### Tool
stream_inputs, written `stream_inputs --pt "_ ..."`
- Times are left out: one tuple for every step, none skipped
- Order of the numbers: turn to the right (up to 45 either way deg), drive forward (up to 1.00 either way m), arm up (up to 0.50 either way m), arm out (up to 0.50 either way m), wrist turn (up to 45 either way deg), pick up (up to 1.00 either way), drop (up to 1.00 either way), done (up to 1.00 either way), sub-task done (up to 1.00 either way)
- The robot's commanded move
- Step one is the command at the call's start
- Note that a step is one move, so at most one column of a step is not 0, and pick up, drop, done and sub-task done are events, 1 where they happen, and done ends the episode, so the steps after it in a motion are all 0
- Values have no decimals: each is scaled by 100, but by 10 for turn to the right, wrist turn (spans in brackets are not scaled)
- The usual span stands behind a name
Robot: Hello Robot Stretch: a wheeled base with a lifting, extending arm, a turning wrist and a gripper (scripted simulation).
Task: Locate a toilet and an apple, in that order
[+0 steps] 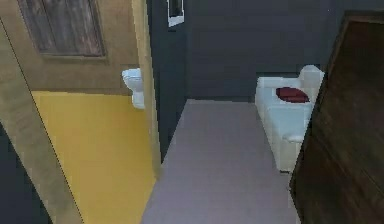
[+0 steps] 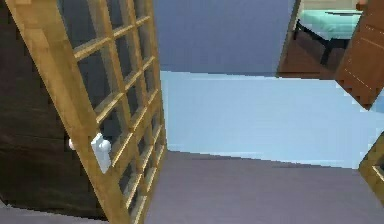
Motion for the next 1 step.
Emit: stream_inputs --pt "210 0 0 0 0 0 0 0 0"
